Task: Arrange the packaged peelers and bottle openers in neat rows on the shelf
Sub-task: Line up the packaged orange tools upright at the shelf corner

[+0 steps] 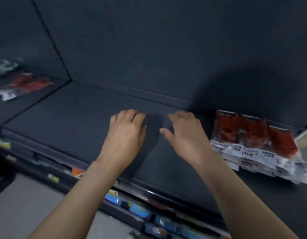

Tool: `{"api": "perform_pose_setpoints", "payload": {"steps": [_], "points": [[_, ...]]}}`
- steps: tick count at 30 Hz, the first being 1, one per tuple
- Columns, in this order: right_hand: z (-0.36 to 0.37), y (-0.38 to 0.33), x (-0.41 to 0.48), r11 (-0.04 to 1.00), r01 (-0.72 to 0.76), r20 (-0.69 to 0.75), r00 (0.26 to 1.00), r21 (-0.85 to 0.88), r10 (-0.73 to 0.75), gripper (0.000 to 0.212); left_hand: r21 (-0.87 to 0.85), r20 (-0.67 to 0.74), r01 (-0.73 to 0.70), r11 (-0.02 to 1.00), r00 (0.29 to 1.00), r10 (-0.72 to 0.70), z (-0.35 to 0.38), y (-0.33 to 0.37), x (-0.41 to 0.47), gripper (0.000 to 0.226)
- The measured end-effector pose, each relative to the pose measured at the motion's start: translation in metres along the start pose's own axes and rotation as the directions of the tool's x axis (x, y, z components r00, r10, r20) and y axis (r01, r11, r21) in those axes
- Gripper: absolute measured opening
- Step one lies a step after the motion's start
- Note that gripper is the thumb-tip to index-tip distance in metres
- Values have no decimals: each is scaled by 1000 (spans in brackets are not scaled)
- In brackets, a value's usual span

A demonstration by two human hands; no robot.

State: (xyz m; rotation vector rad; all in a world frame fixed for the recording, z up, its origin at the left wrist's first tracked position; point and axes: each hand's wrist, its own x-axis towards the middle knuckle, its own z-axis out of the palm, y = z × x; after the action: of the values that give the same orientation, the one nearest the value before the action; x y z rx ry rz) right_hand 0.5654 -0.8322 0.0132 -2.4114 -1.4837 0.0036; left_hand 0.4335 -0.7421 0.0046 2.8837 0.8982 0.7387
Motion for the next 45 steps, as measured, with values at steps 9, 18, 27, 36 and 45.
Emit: {"api": "perform_pose_setpoints", "payload": {"steps": [9, 18, 27, 36, 45], "points": [[30, -95, 17, 951, 309, 53, 949, 31, -310, 43, 120, -86, 301, 946, 953, -292, -42, -68, -64, 23], [65, -225, 40, 899, 437, 71, 896, 37, -439, 43, 137, -168, 433, 891, 896, -410, -81, -181, -112, 26], [107, -386, 64, 891, 444, 107, 885, 94, -452, 42, 150, -183, 469, 871, 879, -441, -140, -328, -156, 22], [142, -464, 106, 903, 423, 140, 892, 80, -430, 41, 111, -170, 474, 874, 875, -453, -148, -423, -157, 25], [187, -511, 202, 911, 387, 110, 908, 144, -404, 42, 136, -129, 460, 878, 887, -444, -129, -526, -104, 25]]}}
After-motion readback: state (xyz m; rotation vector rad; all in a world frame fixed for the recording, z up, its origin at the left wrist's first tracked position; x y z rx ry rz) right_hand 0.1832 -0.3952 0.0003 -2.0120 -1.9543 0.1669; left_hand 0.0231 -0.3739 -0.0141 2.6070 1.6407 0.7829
